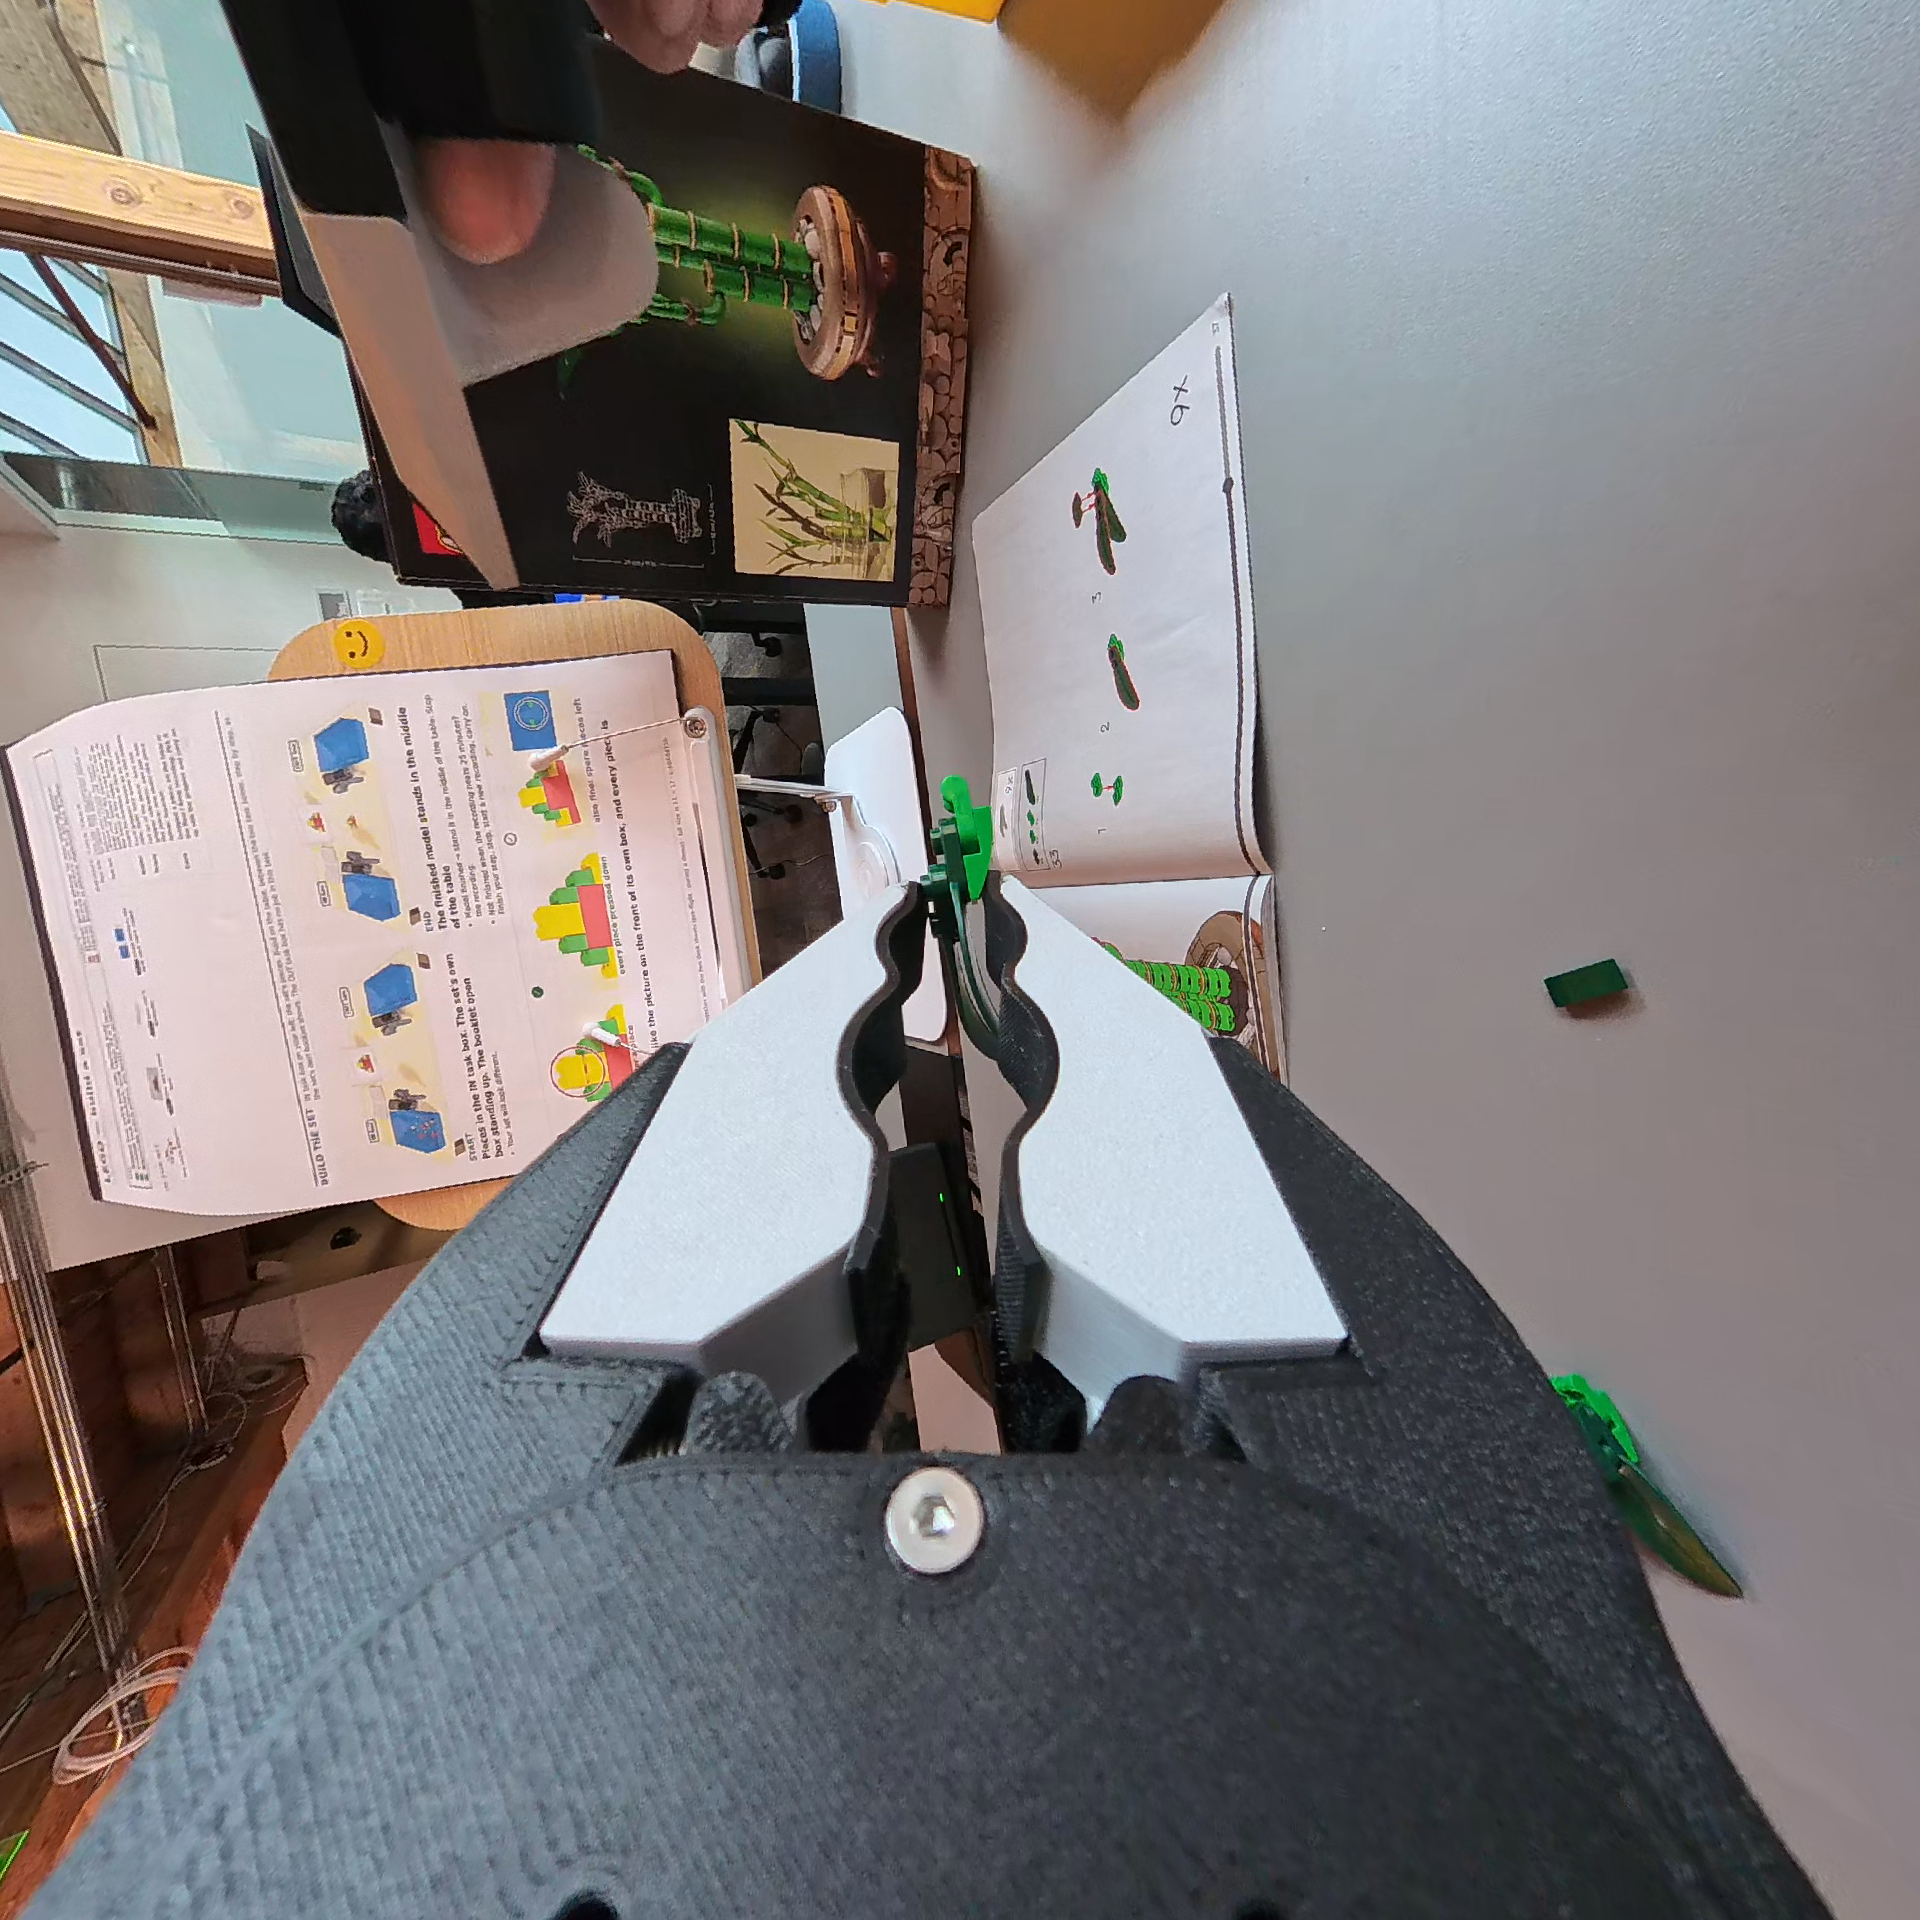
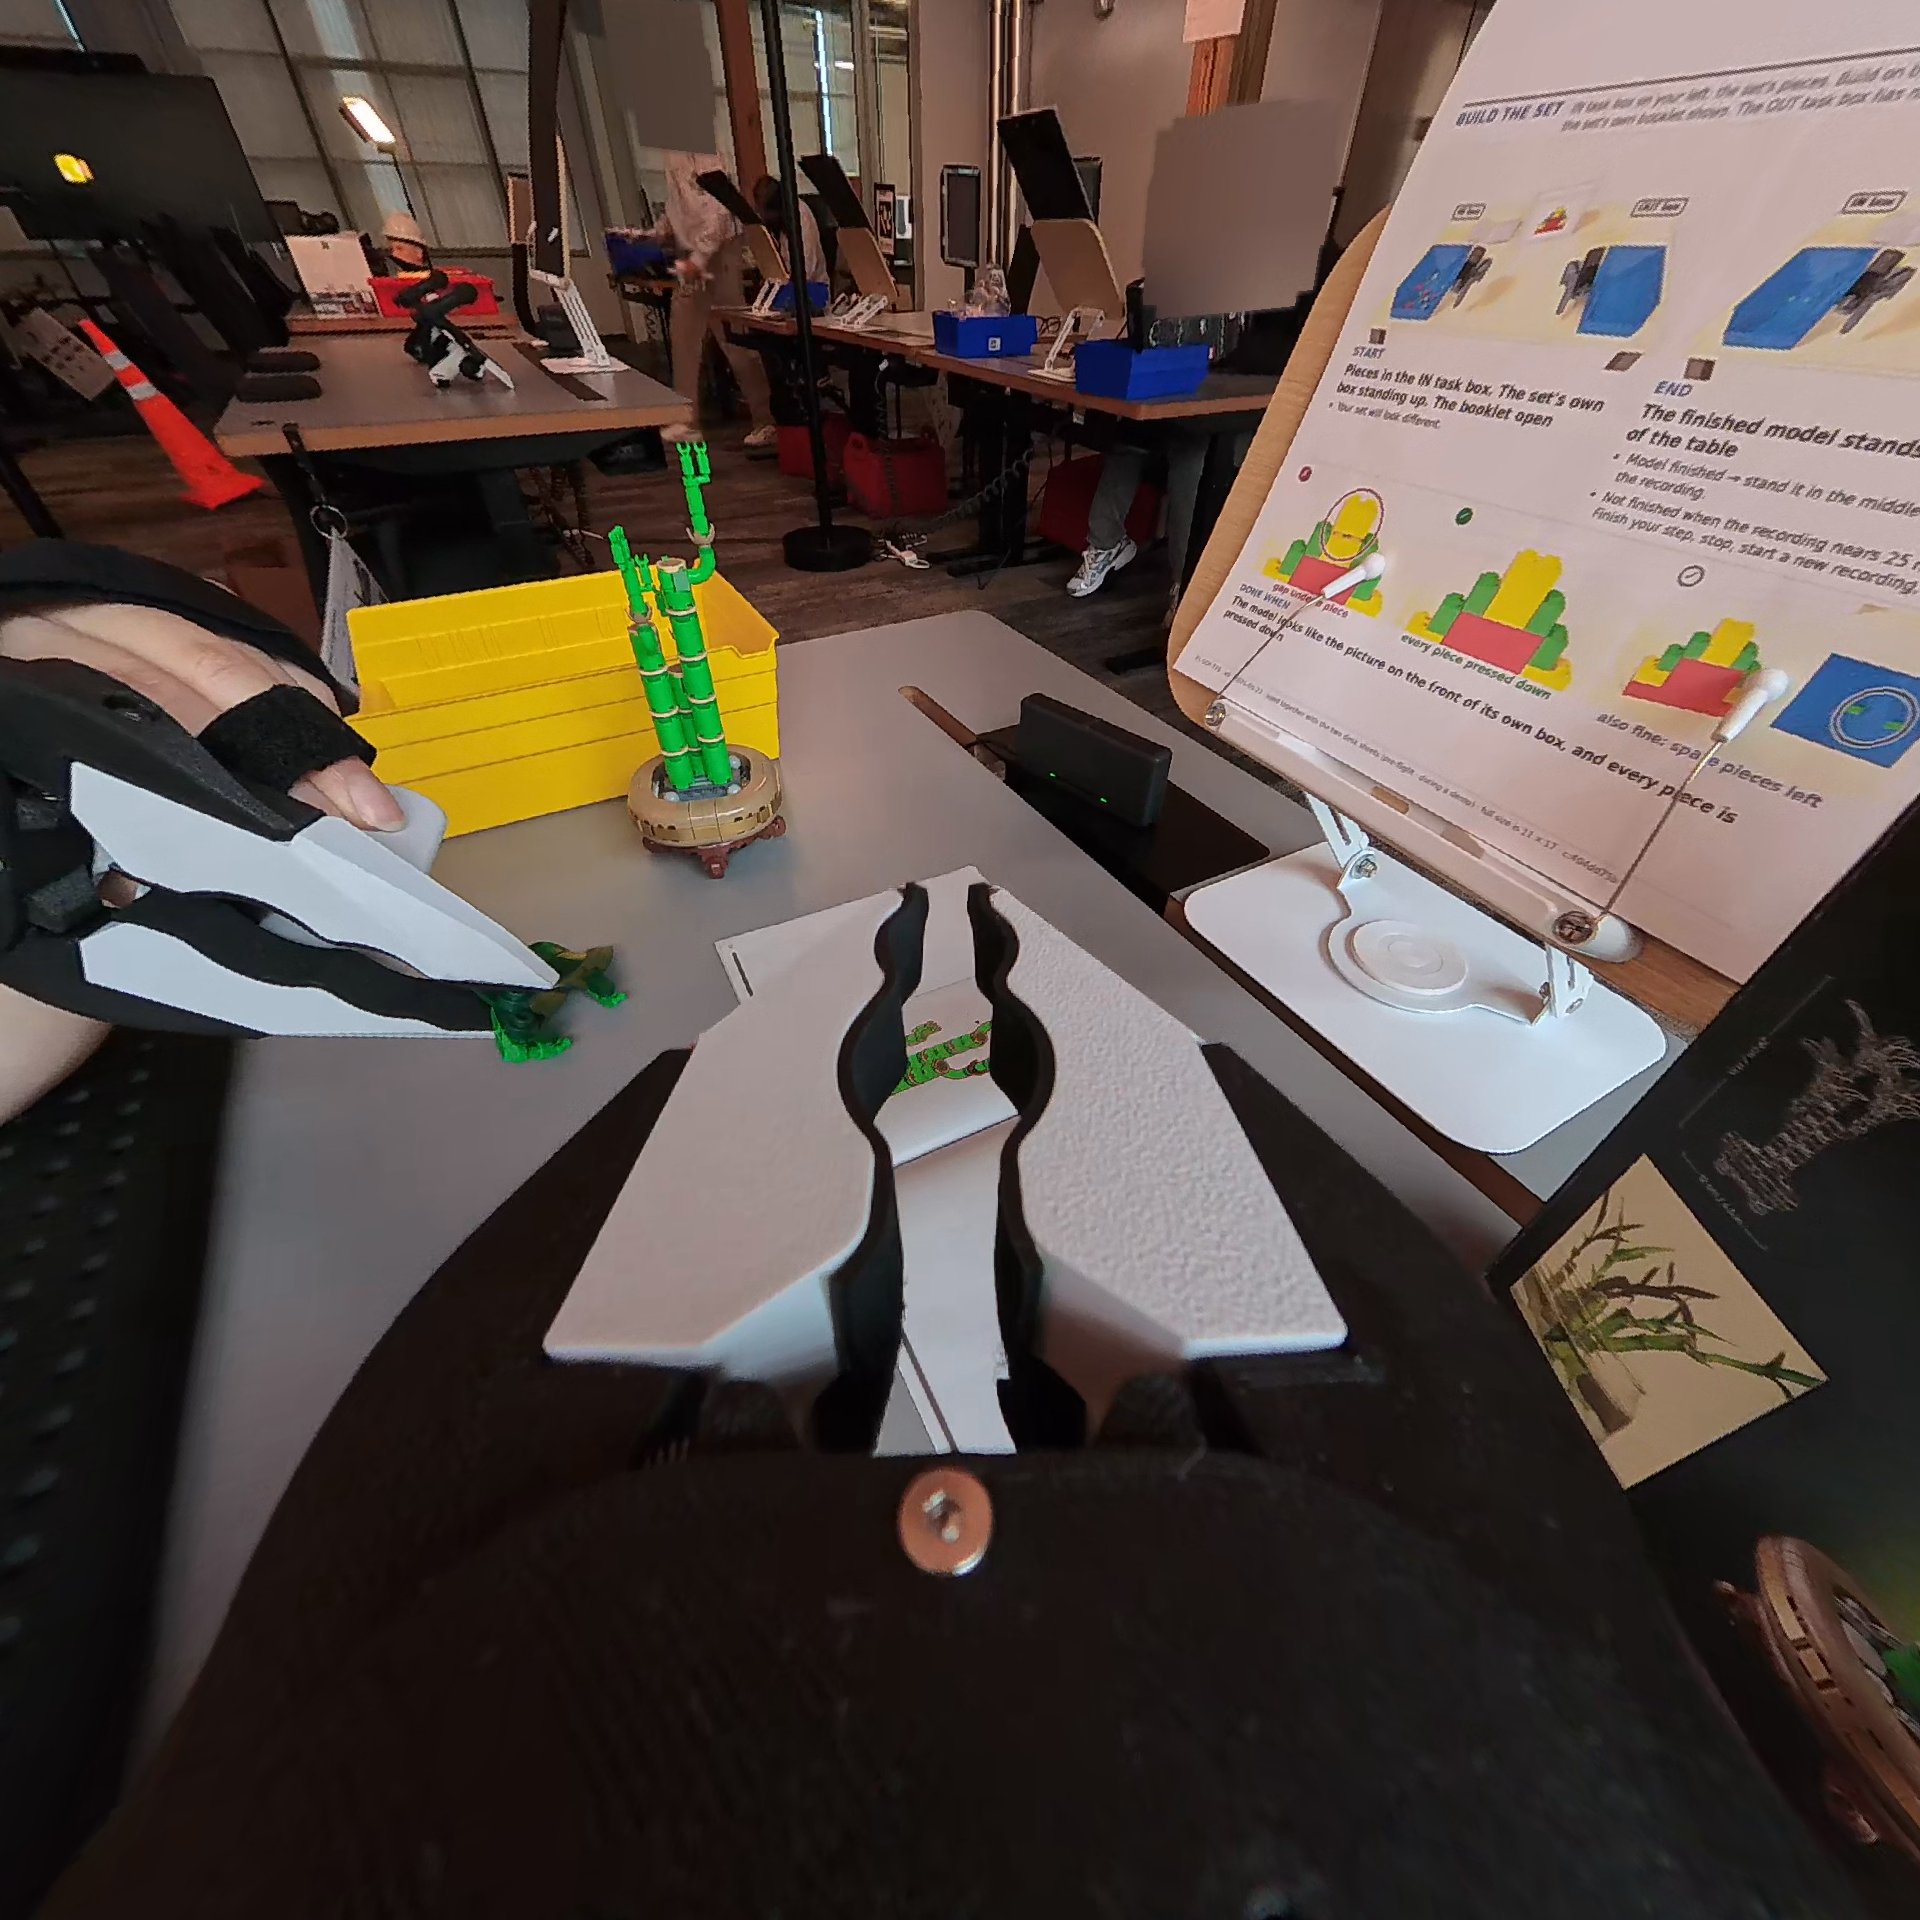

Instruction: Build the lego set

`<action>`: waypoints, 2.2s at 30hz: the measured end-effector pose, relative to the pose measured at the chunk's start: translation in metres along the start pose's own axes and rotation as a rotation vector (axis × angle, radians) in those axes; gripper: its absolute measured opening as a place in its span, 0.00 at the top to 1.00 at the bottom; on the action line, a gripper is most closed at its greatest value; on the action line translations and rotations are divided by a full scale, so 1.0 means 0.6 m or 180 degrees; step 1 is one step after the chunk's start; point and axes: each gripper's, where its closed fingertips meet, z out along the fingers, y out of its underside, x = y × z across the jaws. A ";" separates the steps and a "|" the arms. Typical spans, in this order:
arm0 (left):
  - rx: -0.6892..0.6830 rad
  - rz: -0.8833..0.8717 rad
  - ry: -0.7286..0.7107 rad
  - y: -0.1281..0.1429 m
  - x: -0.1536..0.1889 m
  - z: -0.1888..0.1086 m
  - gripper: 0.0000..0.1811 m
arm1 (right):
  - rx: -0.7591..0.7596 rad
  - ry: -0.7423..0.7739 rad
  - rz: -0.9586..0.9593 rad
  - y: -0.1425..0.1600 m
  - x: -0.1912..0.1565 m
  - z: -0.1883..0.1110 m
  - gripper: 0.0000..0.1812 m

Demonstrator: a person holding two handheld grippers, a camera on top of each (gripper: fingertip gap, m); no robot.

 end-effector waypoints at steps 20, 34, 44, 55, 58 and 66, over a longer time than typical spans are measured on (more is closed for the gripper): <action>0.0052 0.0177 -0.0410 -0.009 -0.028 -0.005 0.95 | -0.0169 0.0010 -0.0166 0.013 -0.005 0.010 0.95; 0.0207 0.0354 -0.0904 -0.020 -0.062 -0.020 0.95 | -0.0204 -0.1638 -0.0438 0.011 -0.173 -0.004 0.87; 0.0226 0.0435 -0.0980 -0.020 -0.066 -0.022 0.95 | -0.0460 -0.1674 -0.0457 0.035 -0.189 0.034 0.88; 0.0341 -0.0538 -0.0898 -0.007 -0.094 -0.026 0.75 | -0.0285 -0.1536 -0.0567 0.023 -0.175 0.034 0.97; 0.0621 -0.1142 -0.0641 -0.003 -0.104 -0.042 0.69 | -0.0011 -0.1597 -0.0582 -0.005 -0.182 0.018 0.97; 0.1950 -0.2975 0.0953 -0.046 -0.105 -0.131 0.81 | 0.0613 -0.2128 0.0138 -0.086 -0.205 -0.038 0.97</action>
